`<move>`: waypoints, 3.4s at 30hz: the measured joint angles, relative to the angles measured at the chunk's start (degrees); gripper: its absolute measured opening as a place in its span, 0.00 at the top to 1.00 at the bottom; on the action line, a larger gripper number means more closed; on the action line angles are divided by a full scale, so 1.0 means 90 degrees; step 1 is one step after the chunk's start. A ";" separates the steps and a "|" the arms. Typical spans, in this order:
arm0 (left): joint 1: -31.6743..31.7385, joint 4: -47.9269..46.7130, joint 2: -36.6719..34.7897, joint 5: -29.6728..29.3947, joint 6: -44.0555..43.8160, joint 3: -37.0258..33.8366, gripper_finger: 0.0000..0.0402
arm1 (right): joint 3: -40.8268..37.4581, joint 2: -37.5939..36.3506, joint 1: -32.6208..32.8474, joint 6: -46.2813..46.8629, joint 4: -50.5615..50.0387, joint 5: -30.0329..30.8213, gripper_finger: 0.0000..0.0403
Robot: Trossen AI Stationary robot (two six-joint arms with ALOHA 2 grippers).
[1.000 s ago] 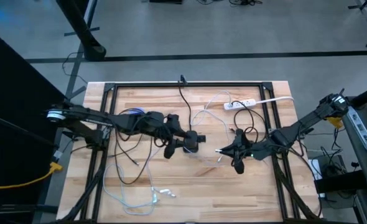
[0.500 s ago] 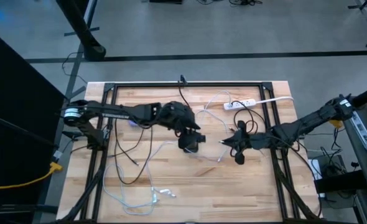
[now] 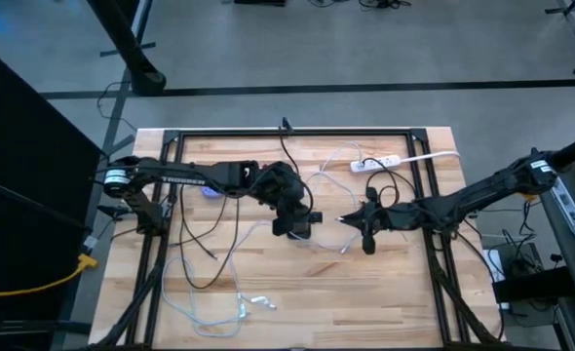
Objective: Insert USB
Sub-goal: Insert the purple charger cable into the black charger adapter
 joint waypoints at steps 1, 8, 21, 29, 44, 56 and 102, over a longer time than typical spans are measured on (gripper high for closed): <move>0.0000 -0.0019 0.0002 -0.0002 0.0000 -0.0002 0.83 | 0.0000 0.0101 -0.0031 -0.0018 0.0176 -0.0042 0.97; -0.0012 -0.0180 0.0005 -0.0003 -0.0080 -0.0010 0.83 | 0.0082 0.0725 -0.0162 -0.0048 0.0769 -0.0503 0.97; -0.0047 -0.0242 0.0007 -0.0006 -0.0058 0.0175 0.42 | 0.0204 0.0919 -0.0172 -0.0050 0.0811 -0.0515 0.97; -0.0125 -0.0452 0.0007 -0.0321 0.0241 0.0160 0.09 | 0.0204 0.0915 -0.0172 -0.0018 0.1070 -0.0513 0.97; -0.0262 -0.0504 0.0007 -0.1010 0.0462 -0.0139 0.01 | 0.0204 0.0915 -0.0172 0.0042 0.1062 -0.0494 0.97; -0.0287 0.0226 0.0513 -0.1021 0.0109 -0.0534 0.01 | 0.0204 0.0915 -0.0174 0.0042 0.1060 -0.0491 0.97; -0.0294 0.0150 0.1270 -0.0952 0.0076 -0.0036 0.35 | 0.0056 0.0912 -0.0184 0.0278 0.1248 -0.0118 0.97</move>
